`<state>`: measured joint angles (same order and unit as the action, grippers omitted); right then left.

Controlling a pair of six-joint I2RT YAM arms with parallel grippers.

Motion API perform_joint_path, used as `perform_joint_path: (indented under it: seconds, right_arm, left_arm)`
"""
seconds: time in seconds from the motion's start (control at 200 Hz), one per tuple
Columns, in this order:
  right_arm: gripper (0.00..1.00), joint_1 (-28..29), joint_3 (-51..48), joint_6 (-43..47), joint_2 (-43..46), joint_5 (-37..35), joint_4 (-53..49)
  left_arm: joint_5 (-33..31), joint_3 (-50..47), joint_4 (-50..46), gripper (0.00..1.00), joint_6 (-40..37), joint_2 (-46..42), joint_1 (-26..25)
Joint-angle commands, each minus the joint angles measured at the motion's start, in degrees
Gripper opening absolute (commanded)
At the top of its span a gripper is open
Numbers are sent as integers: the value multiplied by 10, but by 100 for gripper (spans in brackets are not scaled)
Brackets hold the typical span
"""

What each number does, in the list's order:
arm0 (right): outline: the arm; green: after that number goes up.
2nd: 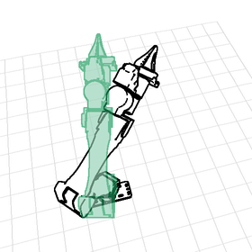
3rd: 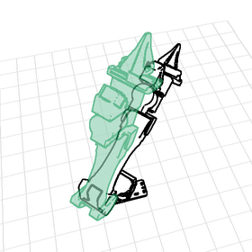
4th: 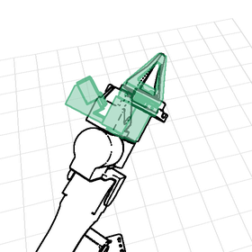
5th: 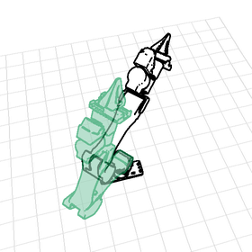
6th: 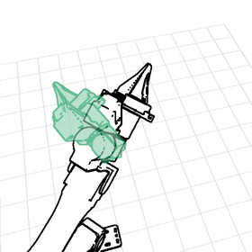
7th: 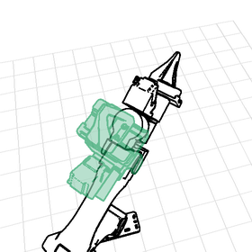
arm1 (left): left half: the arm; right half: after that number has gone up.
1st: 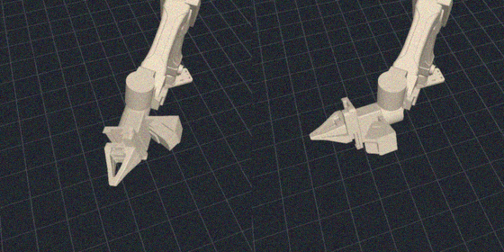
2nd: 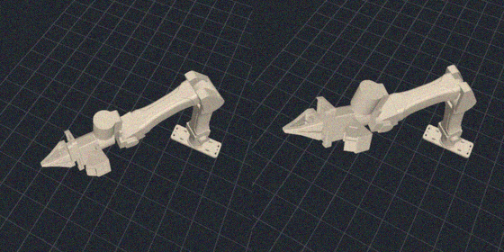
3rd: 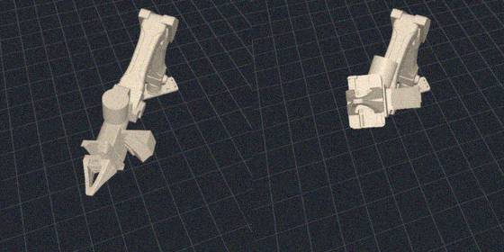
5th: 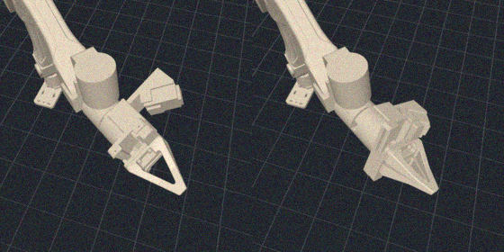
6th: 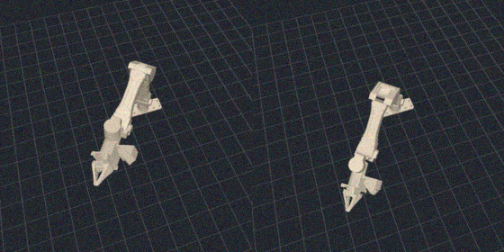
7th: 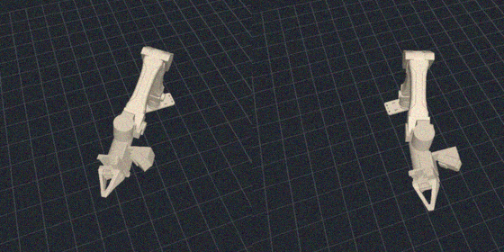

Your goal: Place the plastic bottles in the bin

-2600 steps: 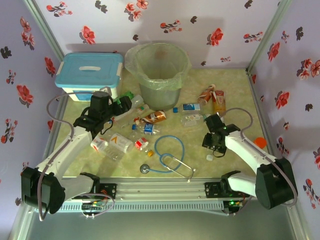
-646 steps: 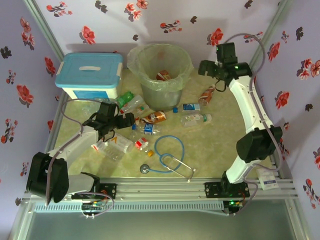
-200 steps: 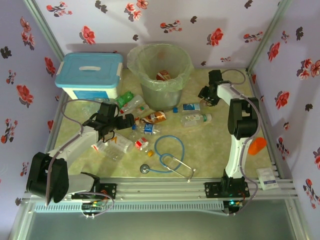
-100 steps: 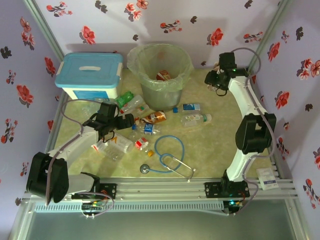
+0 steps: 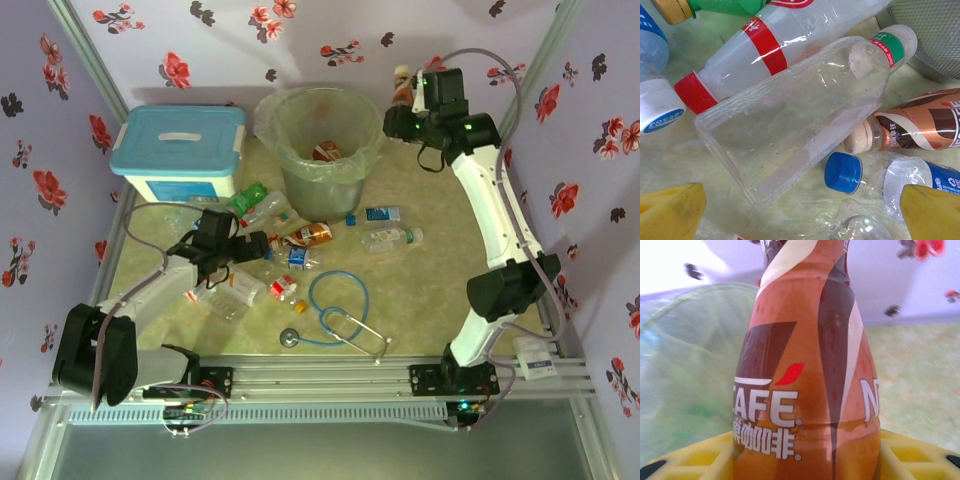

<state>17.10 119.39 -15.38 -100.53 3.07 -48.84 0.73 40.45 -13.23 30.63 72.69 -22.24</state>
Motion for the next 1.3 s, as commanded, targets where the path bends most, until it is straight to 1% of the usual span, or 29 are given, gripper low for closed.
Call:
perform_joint_path:
  seconds: [0.0, 0.185, 0.295, 0.365, 0.485, 0.66, 0.94, 1.06, 1.295]
  right_arm:
    - [0, 11, 65, 11, -47, 21, -14]
    - [0, 35, 190, 10, -135, 56, -35]
    - [0, 52, 271, 23, -195, 60, -67]
    - [0, 62, 302, 30, -223, 63, -72]
    - [0, 67, 309, 26, -251, 76, -46]
    - [0, 69, 342, 13, -297, 94, -37]
    - [0, 73, 352, 0, -350, 109, -4]
    - [0, 75, 354, -23, -374, 130, 24]
    - [0, 79, 376, -49, -414, 129, 52]
  left_arm:
    - [13, -8, 20, 100, 13, -5, -4]
    - [13, -12, 19, 100, 14, -5, -4]
    - [13, -12, 18, 100, 14, -5, -3]
    - [12, -11, 17, 100, 12, -7, -4]
    - [12, -12, 16, 100, 11, -5, -4]
    - [12, -9, 17, 100, 11, 1, -3]
    - [12, 3, 12, 100, 8, 13, -4]
    - [12, 5, 10, 100, 8, 16, -4]
    - [10, 9, 11, 100, 5, 30, -4]
